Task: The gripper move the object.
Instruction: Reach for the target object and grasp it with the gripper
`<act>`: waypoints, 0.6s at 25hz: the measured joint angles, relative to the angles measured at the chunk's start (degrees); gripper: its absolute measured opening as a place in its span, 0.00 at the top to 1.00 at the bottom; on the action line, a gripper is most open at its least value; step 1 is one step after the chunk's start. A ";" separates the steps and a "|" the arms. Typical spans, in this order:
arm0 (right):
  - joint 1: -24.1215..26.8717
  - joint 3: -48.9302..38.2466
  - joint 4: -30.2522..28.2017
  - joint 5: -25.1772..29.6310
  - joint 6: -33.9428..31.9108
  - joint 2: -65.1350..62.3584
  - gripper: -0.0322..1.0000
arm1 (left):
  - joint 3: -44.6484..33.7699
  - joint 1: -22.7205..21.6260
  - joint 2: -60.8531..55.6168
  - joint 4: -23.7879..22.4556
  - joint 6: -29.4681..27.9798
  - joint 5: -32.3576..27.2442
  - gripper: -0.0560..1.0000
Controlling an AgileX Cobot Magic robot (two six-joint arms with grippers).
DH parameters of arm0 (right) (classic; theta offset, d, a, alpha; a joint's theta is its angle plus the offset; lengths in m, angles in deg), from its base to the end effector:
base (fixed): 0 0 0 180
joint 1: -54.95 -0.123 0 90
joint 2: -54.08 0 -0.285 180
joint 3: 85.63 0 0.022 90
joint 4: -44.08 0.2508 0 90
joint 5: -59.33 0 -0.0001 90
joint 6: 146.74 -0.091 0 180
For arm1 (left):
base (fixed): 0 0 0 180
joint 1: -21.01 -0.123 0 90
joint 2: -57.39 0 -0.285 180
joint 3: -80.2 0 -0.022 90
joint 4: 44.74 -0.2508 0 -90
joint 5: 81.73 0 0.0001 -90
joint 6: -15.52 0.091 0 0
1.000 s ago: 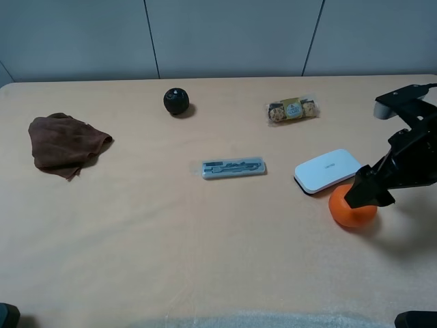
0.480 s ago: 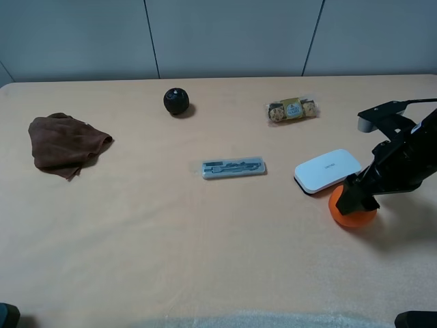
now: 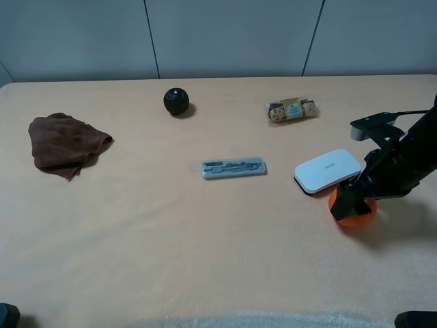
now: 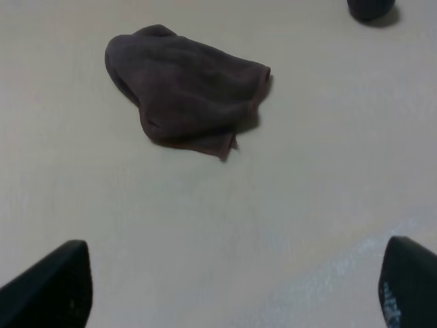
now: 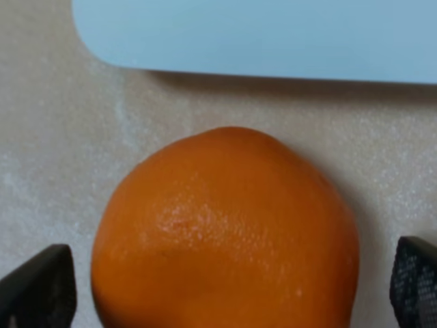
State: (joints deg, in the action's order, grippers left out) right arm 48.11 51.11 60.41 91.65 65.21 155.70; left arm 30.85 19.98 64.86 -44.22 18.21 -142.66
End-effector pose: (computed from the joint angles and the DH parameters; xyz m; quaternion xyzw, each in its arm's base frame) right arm 0.2224 0.0405 0.1199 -0.2172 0.9726 0.0717 0.0407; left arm -0.0042 -0.0008 0.2733 0.0126 0.8559 0.0122 0.5168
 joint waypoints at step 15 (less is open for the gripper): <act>0.00 0.06 0.44 -0.58 -1.78 2.32 0.43 | 0.00 0.00 0.00 0.00 0.00 0.00 0.14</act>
State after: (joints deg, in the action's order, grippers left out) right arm 48.11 51.16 60.85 91.06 63.43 158.02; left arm 30.85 19.98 64.86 -44.22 18.21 -142.66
